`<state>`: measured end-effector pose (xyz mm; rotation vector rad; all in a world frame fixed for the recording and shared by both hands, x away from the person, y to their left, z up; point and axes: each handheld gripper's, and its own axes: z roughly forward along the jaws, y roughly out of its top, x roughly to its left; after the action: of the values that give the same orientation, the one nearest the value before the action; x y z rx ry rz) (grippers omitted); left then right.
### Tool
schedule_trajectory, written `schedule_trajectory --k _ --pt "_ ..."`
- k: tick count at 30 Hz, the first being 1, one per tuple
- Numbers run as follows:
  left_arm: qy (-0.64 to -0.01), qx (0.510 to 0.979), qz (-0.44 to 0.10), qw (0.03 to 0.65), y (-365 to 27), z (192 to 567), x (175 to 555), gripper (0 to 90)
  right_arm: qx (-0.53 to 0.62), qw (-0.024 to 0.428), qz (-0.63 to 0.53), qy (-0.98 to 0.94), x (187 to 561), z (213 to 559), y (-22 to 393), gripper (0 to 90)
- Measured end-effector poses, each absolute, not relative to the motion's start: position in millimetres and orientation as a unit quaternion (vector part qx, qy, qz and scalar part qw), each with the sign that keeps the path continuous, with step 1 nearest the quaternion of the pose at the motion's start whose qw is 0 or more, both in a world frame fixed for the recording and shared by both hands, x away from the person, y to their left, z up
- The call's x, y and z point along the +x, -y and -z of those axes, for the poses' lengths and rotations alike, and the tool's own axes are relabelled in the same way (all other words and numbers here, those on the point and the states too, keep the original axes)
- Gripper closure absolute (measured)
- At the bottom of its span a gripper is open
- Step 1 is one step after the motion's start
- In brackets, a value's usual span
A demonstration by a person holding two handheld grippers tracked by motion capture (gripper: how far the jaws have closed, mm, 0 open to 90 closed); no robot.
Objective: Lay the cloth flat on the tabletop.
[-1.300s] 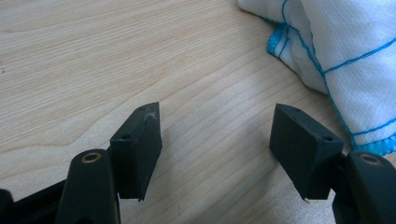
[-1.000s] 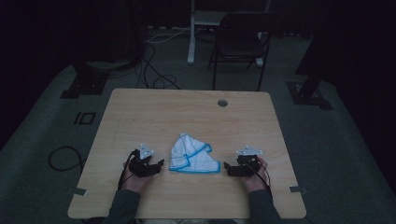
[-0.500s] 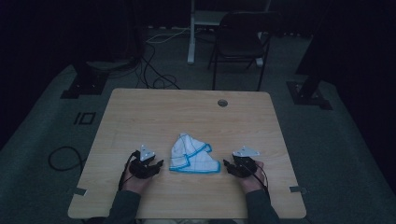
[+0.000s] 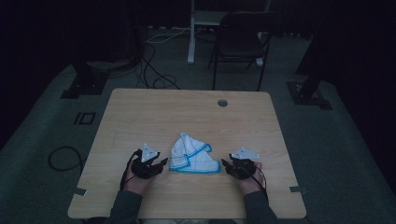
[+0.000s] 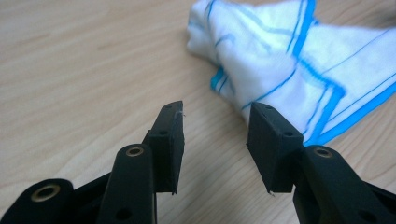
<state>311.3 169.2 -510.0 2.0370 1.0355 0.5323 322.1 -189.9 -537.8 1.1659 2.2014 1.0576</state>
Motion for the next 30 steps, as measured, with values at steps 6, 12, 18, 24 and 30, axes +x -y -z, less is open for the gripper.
schedule_trajectory --k 6,12,18,24,30 --pt "-0.381 0.809 -0.222 0.389 -155 497 313 55.8 0.419 0.221 -0.388 -0.791 319 534 189 54.2" --pt "-0.351 0.823 -0.216 0.392 -133 489 320 55.6 0.413 0.224 -0.393 -0.790 315 532 186 52.7" --pt "-0.336 0.836 -0.204 0.383 -114 495 328 55.6 0.413 0.222 -0.395 -0.790 315 532 185 52.5" --pt "-0.316 0.851 -0.199 0.369 -94 500 340 57.0 0.411 0.222 -0.395 -0.791 315 533 182 53.7" --pt "-0.297 0.863 -0.202 0.354 -76 503 350 57.1 0.408 0.220 -0.395 -0.793 314 533 179 54.6"
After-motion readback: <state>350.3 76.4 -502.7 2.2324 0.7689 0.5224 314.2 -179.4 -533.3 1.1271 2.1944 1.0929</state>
